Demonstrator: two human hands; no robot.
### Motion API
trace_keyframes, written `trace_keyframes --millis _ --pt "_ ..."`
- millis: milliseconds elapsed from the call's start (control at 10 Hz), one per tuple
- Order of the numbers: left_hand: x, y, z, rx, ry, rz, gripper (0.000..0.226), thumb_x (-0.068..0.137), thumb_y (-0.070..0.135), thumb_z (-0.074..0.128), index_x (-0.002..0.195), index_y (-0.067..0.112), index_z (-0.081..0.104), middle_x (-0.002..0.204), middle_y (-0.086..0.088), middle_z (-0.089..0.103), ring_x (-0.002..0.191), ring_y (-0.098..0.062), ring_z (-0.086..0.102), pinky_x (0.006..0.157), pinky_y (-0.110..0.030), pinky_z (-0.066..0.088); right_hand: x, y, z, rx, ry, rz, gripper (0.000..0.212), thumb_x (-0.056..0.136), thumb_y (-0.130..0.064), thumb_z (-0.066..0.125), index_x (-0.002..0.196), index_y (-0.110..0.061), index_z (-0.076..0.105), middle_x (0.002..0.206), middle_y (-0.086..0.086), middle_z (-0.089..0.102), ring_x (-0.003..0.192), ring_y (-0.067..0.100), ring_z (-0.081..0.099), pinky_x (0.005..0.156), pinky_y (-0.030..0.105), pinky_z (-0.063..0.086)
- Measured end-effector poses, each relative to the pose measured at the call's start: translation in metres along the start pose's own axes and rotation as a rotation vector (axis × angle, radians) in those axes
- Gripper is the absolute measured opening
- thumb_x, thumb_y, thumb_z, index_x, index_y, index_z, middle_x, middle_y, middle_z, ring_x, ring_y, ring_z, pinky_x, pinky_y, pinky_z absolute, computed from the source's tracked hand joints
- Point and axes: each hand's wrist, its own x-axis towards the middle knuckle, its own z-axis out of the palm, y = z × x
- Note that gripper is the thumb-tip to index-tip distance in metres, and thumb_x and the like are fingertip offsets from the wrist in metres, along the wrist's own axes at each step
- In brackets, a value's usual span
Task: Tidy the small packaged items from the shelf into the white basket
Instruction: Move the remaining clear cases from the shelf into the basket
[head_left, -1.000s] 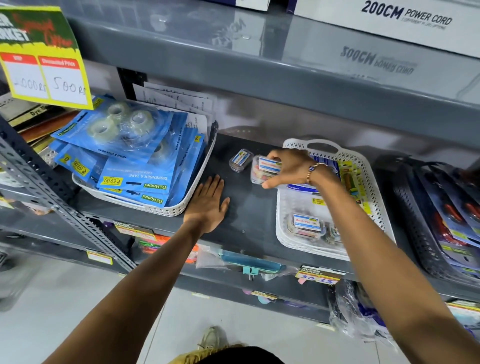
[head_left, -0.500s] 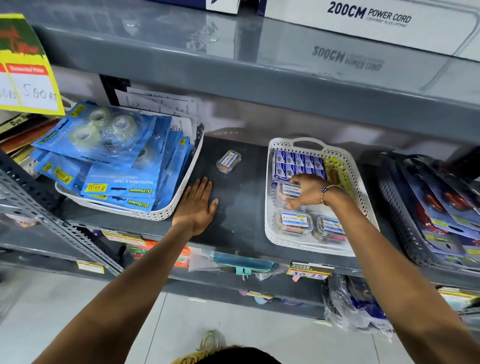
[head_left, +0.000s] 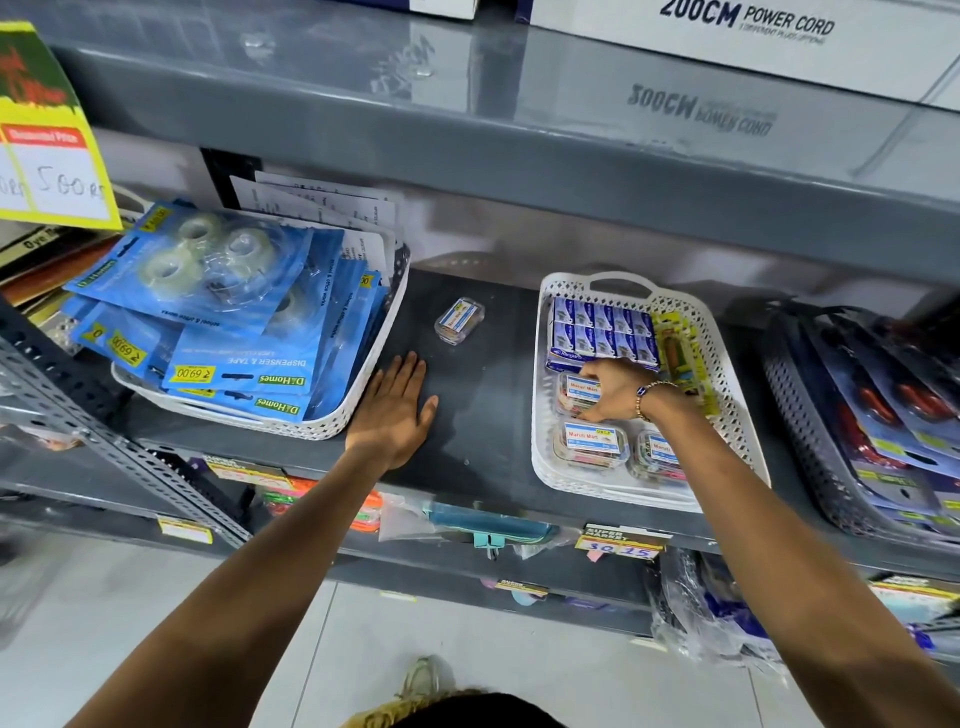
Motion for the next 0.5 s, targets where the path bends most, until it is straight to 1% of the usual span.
trace_keyframes --millis 100,300,500 --pt "-0.0005 0.0007 -0.0003 0.003 0.0 0.0 0.063 0.1 0.045 0.017 0.152 0.015 0.001 0.162 -0.001 -0.002 0.149 -0.017 -0.004 0.121 -0.034 -0.002 0.0004 0.0008 0.0012 -0.006 0.01 0.003 0.048 0.069 -0.025 0.078 0.111 -0.016 0.058 0.111 0.009 0.067 0.088 0.021 0.057 0.085 0.03 0.05" --pt "-0.0002 0.0007 -0.0003 -0.004 0.009 0.002 0.062 0.1 0.044 0.018 0.152 0.014 0.003 0.162 -0.001 -0.001 0.149 -0.016 -0.004 0.121 -0.033 -0.001 0.0004 0.0014 0.0027 -0.005 0.033 -0.003 0.047 0.069 -0.026 0.078 0.11 -0.016 0.058 0.109 0.008 0.066 0.091 0.023 0.061 0.086 0.033 0.052" --pt "-0.0003 0.0001 0.0 -0.001 0.004 0.004 0.062 0.1 0.045 0.017 0.152 0.015 0.001 0.162 -0.001 -0.002 0.149 -0.016 -0.004 0.122 -0.034 -0.001 0.0013 0.0013 0.0035 -0.016 0.031 -0.005 0.045 0.07 -0.023 0.077 0.11 -0.016 0.058 0.11 0.009 0.066 0.088 0.022 0.059 0.086 0.032 0.053"
